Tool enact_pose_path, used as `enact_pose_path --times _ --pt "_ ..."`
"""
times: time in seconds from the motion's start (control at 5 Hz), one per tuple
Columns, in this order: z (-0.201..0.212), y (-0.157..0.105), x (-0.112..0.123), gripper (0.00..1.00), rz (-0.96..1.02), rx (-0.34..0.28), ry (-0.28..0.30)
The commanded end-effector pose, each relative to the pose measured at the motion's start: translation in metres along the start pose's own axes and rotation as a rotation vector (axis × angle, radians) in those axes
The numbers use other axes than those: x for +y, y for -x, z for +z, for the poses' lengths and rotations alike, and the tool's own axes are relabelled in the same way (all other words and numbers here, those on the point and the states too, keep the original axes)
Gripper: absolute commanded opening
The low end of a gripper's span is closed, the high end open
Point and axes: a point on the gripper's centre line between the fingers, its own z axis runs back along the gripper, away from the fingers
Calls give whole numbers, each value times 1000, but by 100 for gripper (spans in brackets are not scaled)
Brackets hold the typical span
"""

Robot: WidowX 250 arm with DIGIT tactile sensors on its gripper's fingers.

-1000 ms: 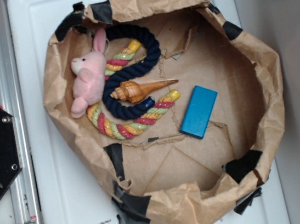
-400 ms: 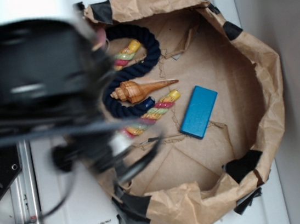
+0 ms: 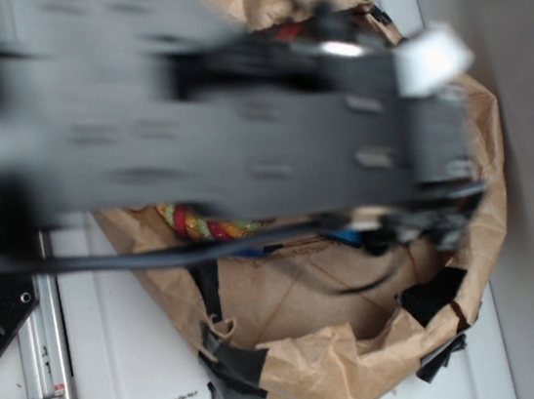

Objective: Grab the blue block.

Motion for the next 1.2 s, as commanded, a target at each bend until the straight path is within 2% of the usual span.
enact_pose_path --times 0.0,0.2,0.4,0.6,0.8,1.0 --pt "-54 -15 -5 100 -24 40 99" --pt "-78 8 -5 100 -78 142 127" --pt "-82 28 2 100 -104 200 125" --pt "-103 49 -7 100 -182 279 114" --pt "-111 51 -12 0 -206 254 87" --pt "-92 38 -23 0 -310 190 80"
